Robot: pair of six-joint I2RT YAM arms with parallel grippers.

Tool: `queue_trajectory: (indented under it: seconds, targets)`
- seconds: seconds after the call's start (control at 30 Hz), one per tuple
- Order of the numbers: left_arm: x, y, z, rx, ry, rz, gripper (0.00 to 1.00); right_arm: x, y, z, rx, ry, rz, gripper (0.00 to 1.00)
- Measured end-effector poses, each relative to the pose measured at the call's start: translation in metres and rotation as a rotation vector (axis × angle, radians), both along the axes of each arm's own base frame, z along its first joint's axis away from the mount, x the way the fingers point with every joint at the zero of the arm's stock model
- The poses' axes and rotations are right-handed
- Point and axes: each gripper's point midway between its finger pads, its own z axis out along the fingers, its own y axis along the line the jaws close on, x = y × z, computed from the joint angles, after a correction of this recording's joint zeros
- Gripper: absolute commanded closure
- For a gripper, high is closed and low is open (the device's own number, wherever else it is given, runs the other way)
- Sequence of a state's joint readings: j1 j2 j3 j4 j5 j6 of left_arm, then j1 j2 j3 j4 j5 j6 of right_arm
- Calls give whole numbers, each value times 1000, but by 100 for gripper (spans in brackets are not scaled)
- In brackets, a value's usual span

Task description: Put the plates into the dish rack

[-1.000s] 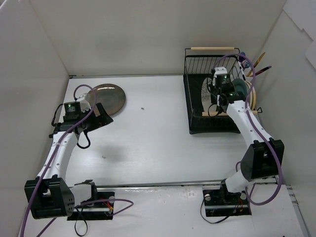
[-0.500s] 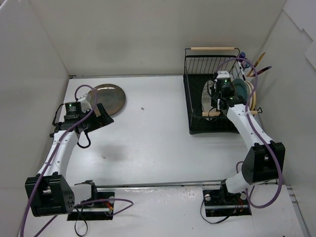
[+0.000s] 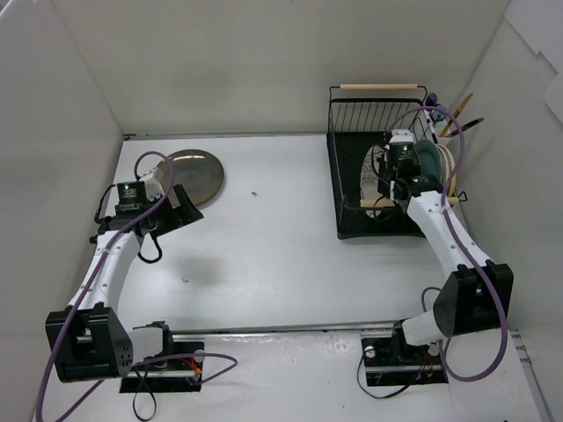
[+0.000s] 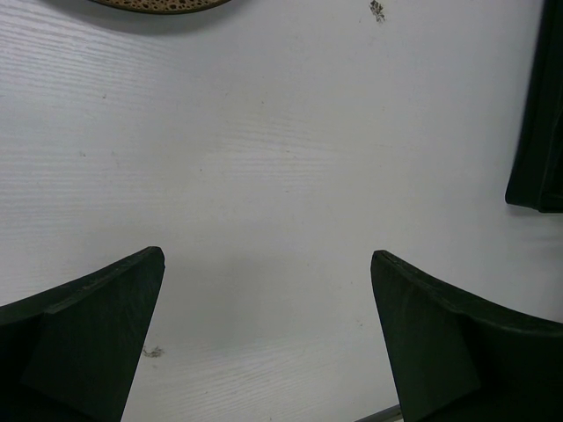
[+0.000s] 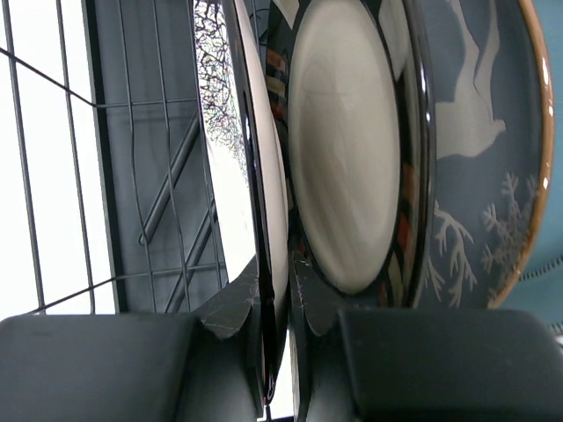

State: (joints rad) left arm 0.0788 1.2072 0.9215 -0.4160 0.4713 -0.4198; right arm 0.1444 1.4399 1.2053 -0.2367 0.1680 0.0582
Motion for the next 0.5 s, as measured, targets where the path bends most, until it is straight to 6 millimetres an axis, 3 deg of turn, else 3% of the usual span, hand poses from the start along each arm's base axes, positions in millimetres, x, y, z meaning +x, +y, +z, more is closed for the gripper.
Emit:
queue_trajectory:
  seconds: [0.07,0.2,0.3,0.5]
  targets:
    - [0,0,-2,-2,6,-1,1,-3,1,1,0,0,-1,90]
    - [0,-1,-4,-4,15,-2,0,-4,7,3,-4,-2,14,89]
    - [0,-1,-5,-4,19,-2,1,-3,10,4,-1,-7,20,77]
    - [0,0,-5,-4,19,-2,1,-2,13,6,0,-18,25,75]
